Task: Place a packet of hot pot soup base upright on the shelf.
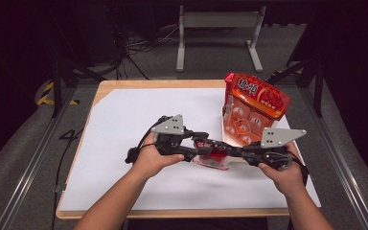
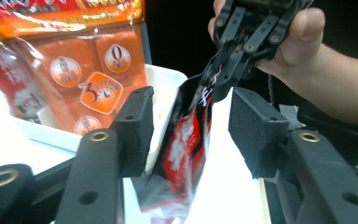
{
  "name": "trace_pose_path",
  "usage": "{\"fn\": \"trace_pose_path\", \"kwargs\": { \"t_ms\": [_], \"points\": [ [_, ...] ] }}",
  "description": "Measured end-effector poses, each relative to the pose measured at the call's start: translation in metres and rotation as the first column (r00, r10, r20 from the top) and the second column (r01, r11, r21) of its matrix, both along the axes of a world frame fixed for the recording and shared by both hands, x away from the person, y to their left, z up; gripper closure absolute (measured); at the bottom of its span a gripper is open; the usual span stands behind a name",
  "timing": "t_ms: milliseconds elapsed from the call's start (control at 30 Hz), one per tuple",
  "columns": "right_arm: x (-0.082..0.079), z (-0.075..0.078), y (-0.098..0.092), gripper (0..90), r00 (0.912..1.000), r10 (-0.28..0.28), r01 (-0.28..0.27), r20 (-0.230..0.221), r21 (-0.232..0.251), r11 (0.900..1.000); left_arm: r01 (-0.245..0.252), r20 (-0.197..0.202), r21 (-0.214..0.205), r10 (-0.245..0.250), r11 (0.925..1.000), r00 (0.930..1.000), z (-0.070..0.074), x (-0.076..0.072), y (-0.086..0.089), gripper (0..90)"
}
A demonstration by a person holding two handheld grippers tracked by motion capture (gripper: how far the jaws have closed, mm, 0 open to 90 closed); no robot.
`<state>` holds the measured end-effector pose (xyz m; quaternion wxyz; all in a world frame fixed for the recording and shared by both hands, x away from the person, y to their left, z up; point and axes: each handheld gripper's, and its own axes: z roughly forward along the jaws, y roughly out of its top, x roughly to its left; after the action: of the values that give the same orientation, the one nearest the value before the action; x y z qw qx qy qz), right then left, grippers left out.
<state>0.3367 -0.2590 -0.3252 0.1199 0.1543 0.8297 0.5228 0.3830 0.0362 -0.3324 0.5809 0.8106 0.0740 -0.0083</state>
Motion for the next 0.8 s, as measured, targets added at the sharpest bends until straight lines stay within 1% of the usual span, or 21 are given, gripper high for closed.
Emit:
{"fn": "trace_pose_path", "kwargs": {
  "t_ms": [133,200,233,267,300,500,533,600,633,700,733,800],
  "points": [
    [-0.001,0.001,0.000,90.0,1.0000,0.002,-0.002,0.005,0.008,1.0000,0.028,-0.010,0.026,-0.028,0.9993,0.9996,-0.003,0.001,-0.008,65.0],
    [-0.001,0.001,0.000,90.0,0.9999,0.000,0.000,0.011,0.009,1.0000,0.044,-0.015,0.039,-0.043,0.9983,0.9989,-0.004,0.001,-0.010,74.1],
    [-0.001,0.001,0.000,90.0,0.9999,0.000,0.000,0.011,0.009,1.0000,0.044,-0.015,0.039,-0.043,0.9983,0.9989,-0.004,0.001,-0.010,79.9],
    [-0.001,0.001,-0.001,90.0,0.9999,-0.003,0.003,0.012,0.011,0.9999,0.060,-0.017,0.043,-0.059,0.9973,0.9981,-0.003,0.001,-0.012,79.9],
    [-0.002,0.002,-0.002,90.0,0.9997,-0.016,0.016,0.019,0.009,0.9998,0.073,-0.024,0.044,-0.072,0.9963,0.9971,-0.002,-0.001,-0.013,86.7],
    [-0.003,0.003,-0.004,89.7,0.9989,-0.035,0.034,0.032,0.017,0.9993,0.062,-0.017,0.051,-0.061,0.9968,0.9980,0.003,-0.001,-0.017,89.7],
    [-0.003,0.003,-0.005,87.9,0.9984,-0.043,0.042,0.036,0.021,0.9989,0.063,-0.014,0.058,-0.062,0.9963,0.9980,0.003,0.000,-0.017,90.0],
    [-0.003,0.003,-0.006,78.8,0.9975,-0.061,0.061,0.036,0.019,0.9980,0.050,0.006,0.066,-0.050,0.9966,0.9987,0.006,0.000,-0.019,90.0],
    [-0.003,0.003,-0.008,74.0,0.9968,-0.074,0.073,0.032,0.022,0.9971,0.050,0.009,0.066,-0.051,0.9965,0.9986,0.007,0.001,-0.019,90.0],
    [-0.004,0.003,-0.011,68.3,0.9947,-0.097,0.097,0.033,0.018,0.9952,0.047,0.014,0.056,-0.048,0.9973,0.9988,0.011,0.004,-0.018,90.0],
    [-0.004,0.003,-0.014,66.3,0.9943,-0.103,0.103,0.026,0.018,0.9946,0.051,0.015,0.051,-0.051,0.9974,0.9986,0.013,0.005,-0.018,90.0],
    [-0.005,0.003,-0.019,64.9,0.9930,-0.115,0.115,0.025,0.021,0.9932,0.056,0.021,0.044,-0.057,0.9975,0.9981,0.019,0.009,-0.018,90.0]
  ]
}}
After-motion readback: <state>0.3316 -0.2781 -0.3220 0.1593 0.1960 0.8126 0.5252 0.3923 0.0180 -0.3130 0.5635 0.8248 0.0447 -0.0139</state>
